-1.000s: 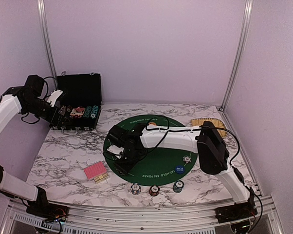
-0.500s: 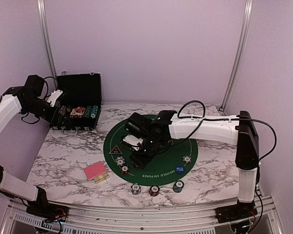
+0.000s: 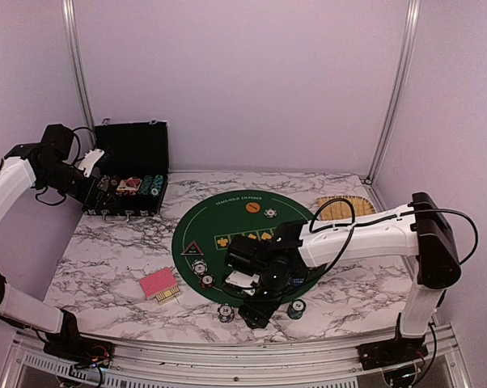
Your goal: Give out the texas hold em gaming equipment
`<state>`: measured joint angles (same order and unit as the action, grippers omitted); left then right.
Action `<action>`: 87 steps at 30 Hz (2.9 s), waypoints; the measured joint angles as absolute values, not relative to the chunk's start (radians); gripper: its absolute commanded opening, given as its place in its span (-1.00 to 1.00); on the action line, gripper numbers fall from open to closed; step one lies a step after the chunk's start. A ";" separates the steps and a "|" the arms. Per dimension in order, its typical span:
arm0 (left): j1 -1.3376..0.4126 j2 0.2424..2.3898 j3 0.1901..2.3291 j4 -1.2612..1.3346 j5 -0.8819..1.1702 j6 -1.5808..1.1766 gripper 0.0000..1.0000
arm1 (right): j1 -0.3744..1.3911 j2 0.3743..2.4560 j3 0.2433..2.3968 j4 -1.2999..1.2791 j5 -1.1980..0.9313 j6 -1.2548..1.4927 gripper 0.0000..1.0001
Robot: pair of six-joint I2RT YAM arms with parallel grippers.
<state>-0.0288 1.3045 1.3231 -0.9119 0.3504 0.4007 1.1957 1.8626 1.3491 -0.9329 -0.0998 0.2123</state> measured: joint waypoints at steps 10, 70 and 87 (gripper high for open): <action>-0.029 1.304 1.323 -0.912 0.350 0.401 0.98 | 1.195 1.885 1.354 -0.893 -0.091 0.212 0.32; -0.029 1.304 1.329 -0.915 0.348 0.402 0.98 | 0.594 2.284 2.069 -0.907 0.134 0.101 -0.73; -0.029 1.309 1.329 -0.918 0.324 0.408 0.98 | 0.458 2.452 2.158 -0.889 0.114 0.073 -0.74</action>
<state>-0.0288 1.3094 1.3289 -0.9180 0.3241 0.4084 0.4580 2.4519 2.1578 -0.8886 0.1139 0.0734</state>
